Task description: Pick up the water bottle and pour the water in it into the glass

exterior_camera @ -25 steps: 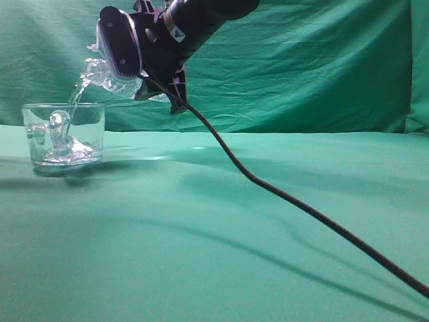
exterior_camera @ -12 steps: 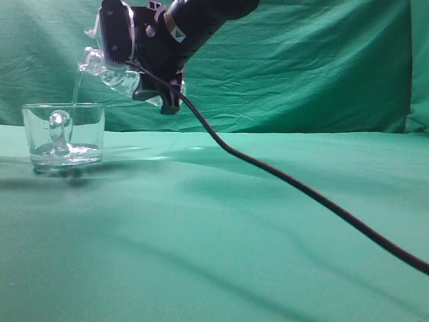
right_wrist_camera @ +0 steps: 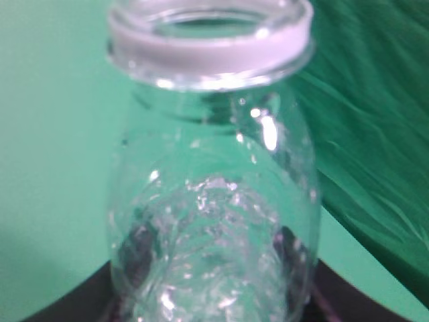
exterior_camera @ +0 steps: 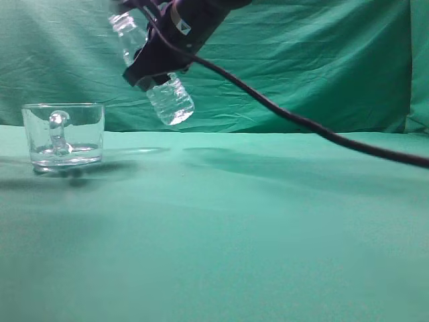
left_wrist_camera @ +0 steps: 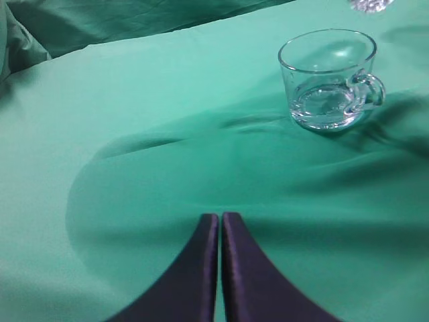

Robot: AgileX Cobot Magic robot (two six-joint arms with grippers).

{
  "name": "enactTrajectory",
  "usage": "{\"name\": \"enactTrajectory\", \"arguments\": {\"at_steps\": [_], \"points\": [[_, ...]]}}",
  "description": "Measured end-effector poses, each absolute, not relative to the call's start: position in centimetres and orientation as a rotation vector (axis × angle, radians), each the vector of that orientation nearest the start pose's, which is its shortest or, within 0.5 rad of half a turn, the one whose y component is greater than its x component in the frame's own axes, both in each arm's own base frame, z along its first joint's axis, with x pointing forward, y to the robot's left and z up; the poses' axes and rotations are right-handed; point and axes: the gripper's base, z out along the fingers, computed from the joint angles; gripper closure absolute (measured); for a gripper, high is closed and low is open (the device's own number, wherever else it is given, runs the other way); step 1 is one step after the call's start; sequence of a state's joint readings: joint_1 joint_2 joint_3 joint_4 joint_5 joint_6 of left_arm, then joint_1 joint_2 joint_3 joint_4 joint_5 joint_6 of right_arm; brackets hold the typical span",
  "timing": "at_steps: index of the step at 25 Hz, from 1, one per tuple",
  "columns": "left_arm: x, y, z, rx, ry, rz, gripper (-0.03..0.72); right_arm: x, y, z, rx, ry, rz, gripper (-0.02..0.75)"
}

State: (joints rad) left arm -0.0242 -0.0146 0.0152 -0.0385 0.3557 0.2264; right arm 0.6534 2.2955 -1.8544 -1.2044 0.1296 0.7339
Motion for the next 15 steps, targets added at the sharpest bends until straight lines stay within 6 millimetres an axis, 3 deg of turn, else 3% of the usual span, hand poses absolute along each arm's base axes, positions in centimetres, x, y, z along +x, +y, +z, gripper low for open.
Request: {"name": "enactTrajectory", "arguments": {"at_steps": [4, 8, 15], "points": [[5.3, -0.2, 17.7, 0.206, 1.829, 0.104, 0.688, 42.5, 29.6, 24.7, -0.682, 1.866, 0.024, 0.371], [5.3, -0.2, 17.7, 0.206, 1.829, 0.104, 0.688, 39.7, 27.2, 27.0, -0.599, 1.959, 0.051, 0.371], [5.3, -0.2, 17.7, 0.206, 1.829, 0.104, 0.688, 34.4, 22.6, 26.1, -0.587, 2.087, 0.092, 0.371]]}}
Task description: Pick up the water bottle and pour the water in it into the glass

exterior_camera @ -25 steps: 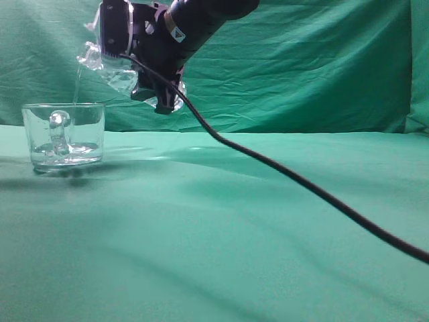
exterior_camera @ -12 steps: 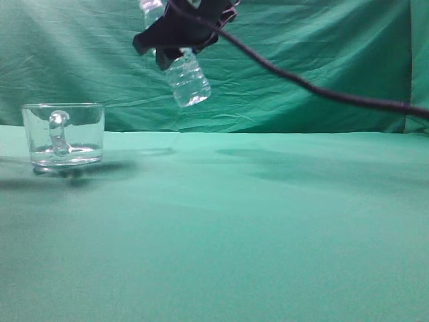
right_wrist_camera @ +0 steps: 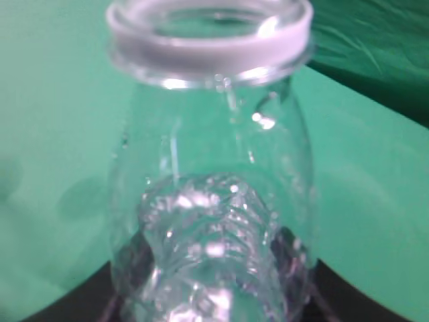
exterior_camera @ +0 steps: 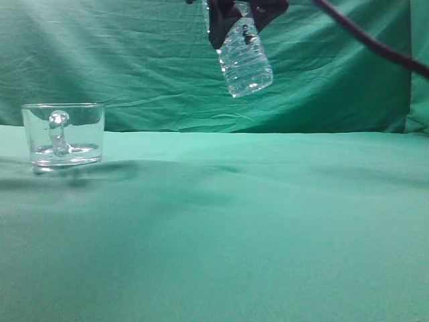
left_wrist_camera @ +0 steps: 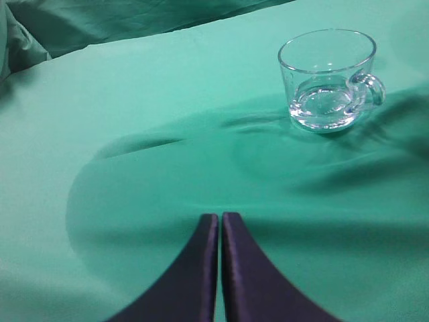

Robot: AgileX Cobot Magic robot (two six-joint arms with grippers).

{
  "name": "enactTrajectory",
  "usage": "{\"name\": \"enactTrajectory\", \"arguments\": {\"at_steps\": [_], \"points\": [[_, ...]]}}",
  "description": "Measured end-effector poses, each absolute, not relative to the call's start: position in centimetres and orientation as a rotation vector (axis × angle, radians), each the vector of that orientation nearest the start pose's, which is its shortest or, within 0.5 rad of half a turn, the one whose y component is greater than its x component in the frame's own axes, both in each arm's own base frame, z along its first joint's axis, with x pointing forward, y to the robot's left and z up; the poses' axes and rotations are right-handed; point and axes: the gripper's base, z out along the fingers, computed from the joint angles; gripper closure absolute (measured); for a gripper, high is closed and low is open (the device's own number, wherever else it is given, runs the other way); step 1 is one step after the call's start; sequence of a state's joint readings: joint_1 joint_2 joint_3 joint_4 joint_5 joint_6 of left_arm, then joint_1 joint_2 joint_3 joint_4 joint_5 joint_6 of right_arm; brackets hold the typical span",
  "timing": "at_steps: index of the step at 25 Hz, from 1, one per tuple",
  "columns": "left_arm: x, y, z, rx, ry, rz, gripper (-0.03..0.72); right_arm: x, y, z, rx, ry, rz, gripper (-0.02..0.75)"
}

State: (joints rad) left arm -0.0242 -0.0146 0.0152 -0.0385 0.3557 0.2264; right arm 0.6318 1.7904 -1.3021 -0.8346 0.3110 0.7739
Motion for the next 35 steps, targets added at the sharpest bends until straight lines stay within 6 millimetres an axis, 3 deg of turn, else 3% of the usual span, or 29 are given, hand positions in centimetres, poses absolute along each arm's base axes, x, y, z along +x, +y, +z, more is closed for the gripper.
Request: {"name": "enactTrajectory", "arguments": {"at_steps": [7, 11, 17, 18, 27, 35], "points": [[5.3, -0.2, 17.7, 0.206, 1.829, 0.104, 0.688, 31.1, 15.5, 26.0, -0.449, 2.078, 0.23, 0.371], [5.3, -0.2, 17.7, 0.206, 1.829, 0.104, 0.688, 30.2, 11.7, 24.6, -0.342, 2.086, 0.285, 0.371], [5.3, -0.2, 17.7, 0.206, 1.829, 0.104, 0.688, 29.1, 8.3, 21.3, -0.255, 2.127, 0.349, 0.371], [5.3, -0.2, 17.7, 0.206, 1.829, 0.104, 0.688, 29.2, 8.0, 20.9, -0.256, 2.133, 0.35, 0.412], [5.3, -0.2, 17.7, 0.206, 1.829, 0.104, 0.688, 30.2, 9.5, 16.9, -0.504, 2.115, 0.451, 0.395], [5.3, -0.2, 17.7, 0.206, 1.829, 0.104, 0.688, 30.6, 10.3, 15.8, -0.758, 1.972, 0.409, 0.395]]}}
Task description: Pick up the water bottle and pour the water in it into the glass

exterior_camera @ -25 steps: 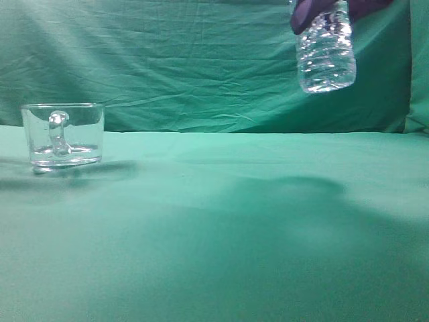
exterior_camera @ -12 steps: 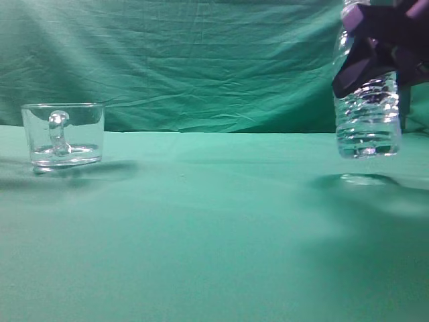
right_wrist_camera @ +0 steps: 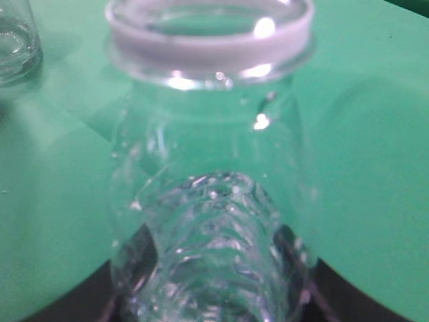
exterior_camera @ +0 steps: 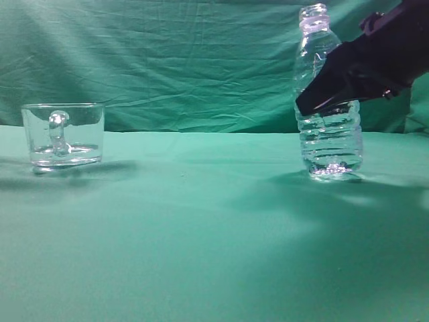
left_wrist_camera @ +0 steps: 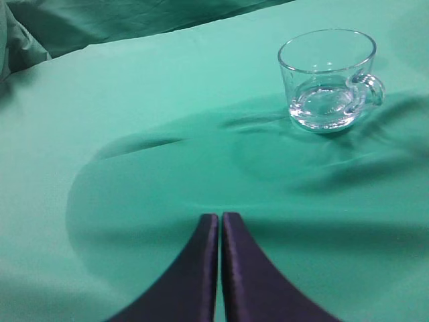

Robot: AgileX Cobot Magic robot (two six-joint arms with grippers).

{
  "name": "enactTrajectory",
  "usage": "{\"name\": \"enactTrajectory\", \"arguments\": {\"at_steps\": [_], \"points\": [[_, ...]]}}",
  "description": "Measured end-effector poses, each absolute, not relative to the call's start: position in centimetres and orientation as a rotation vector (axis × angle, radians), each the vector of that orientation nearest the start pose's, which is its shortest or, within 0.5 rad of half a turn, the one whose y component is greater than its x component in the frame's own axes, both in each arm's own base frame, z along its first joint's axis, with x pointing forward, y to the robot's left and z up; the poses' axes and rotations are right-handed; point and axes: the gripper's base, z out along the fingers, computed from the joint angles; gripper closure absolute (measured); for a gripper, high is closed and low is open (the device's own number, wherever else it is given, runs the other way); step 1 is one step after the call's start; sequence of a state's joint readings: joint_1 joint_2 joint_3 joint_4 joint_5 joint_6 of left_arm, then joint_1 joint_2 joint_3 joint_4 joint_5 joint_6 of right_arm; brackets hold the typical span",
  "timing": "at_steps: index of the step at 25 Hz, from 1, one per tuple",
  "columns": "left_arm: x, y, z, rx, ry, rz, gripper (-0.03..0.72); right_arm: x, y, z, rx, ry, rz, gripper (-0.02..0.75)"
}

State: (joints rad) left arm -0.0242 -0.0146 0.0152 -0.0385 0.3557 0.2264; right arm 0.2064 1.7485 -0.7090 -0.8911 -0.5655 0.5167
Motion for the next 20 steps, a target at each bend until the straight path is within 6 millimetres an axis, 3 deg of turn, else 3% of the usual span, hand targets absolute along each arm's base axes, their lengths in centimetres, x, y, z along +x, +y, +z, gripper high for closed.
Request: {"name": "enactTrajectory", "arguments": {"at_steps": [8, 14, 20], "points": [[5.26, -0.25, 17.68, 0.206, 1.829, 0.104, 0.688, 31.03, 10.02, 15.72, -0.646, 1.988, 0.414, 0.395], [5.26, -0.25, 17.68, 0.206, 1.829, 0.104, 0.688, 31.08, 10.02, 15.8, -0.569, 2.008, 0.458, 0.183], [5.26, -0.25, 17.68, 0.206, 1.829, 0.104, 0.688, 31.04, 10.0, 16.22, -0.539, 2.005, 0.473, 0.19]]}}
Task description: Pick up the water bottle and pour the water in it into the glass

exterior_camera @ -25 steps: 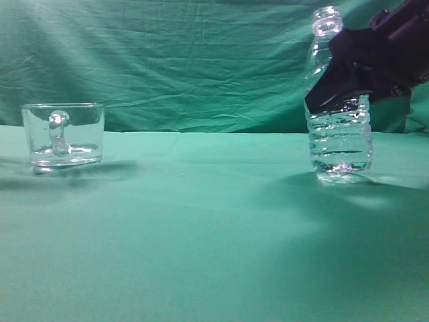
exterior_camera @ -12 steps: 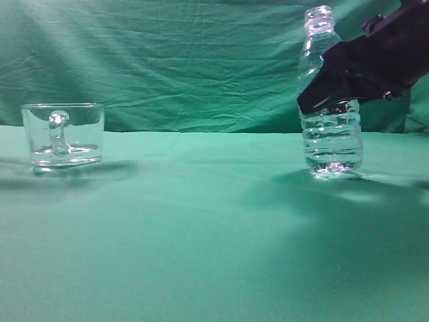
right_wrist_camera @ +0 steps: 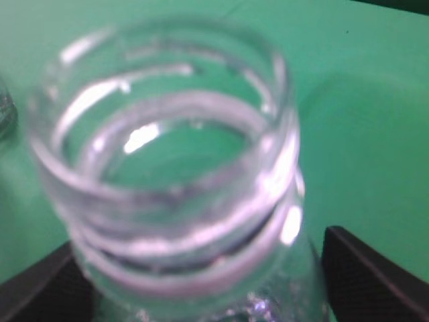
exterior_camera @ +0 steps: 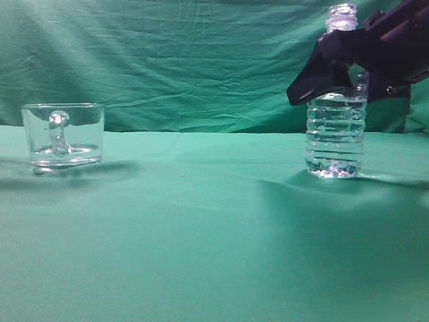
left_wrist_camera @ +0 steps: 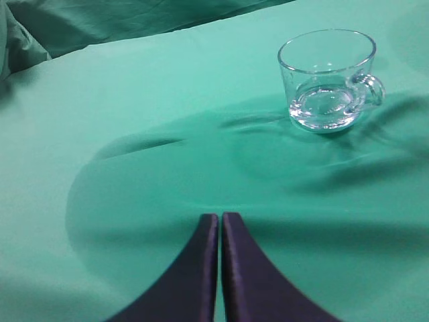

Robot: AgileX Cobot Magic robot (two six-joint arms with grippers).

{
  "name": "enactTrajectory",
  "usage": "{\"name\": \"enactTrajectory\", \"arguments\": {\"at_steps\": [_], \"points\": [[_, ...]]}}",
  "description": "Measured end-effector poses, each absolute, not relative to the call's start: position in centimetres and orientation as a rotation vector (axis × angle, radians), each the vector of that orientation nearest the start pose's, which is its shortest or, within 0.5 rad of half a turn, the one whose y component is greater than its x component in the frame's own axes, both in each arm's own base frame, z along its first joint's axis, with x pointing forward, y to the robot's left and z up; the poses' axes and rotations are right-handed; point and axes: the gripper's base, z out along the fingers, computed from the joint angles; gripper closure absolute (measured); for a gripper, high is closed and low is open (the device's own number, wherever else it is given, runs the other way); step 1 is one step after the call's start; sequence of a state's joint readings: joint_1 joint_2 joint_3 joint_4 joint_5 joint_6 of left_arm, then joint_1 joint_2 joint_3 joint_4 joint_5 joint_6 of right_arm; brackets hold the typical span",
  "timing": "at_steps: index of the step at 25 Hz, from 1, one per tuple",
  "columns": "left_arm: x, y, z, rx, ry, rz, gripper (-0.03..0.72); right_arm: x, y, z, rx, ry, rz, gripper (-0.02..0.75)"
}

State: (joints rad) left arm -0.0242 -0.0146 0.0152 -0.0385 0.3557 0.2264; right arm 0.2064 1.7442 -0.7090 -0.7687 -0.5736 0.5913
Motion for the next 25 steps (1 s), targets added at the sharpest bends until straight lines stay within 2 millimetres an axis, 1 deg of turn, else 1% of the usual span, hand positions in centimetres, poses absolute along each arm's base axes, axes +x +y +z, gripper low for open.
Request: {"name": "enactTrajectory", "arguments": {"at_steps": [2, 7, 14, 15, 17, 19, 20, 21, 23, 25], "points": [[5.3, -0.2, 17.7, 0.206, 1.829, 0.104, 0.688, 30.9, 10.0, 17.4, -0.53, 1.974, 0.474, 0.19], [5.3, -0.2, 17.7, 0.206, 1.829, 0.104, 0.688, 30.0, 9.7, 21.5, -0.521, 1.858, 0.447, 0.19], [5.3, -0.2, 17.7, 0.206, 1.829, 0.104, 0.688, 27.4, 8.7, 27.5, -0.5, 1.702, 0.372, 0.19], [5.3, -0.2, 17.7, 0.206, 1.829, 0.104, 0.688, 26.9, 8.6, 28.5, -0.499, 1.678, 0.357, 0.284], [5.3, -0.2, 17.7, 0.206, 1.829, 0.104, 0.688, 25.5, 8.2, 30.4, -0.473, 1.629, 0.352, 0.413], [5.3, -0.2, 17.7, 0.206, 1.829, 0.104, 0.688, 24.1, 7.7, 32.3, -0.42, 1.591, 0.364, 0.573], [5.3, -0.2, 17.7, 0.206, 1.829, 0.104, 0.688, 23.2, 7.4, 33.2, -0.386, 1.575, 0.372, 0.631], [5.3, -0.2, 17.7, 0.206, 1.829, 0.104, 0.688, 22.3, 7.0, 34.2, -0.36, 1.558, 0.372, 0.675], [5.3, -0.2, 17.7, 0.206, 1.829, 0.104, 0.688, 20.4, 6.4, 35.6, -0.315, 1.535, 0.375, 0.738], [5.3, -0.2, 17.7, 0.206, 1.829, 0.104, 0.688, 18.6, 5.9, 36.8, -0.315, 1.504, 0.355, 0.738]]}}
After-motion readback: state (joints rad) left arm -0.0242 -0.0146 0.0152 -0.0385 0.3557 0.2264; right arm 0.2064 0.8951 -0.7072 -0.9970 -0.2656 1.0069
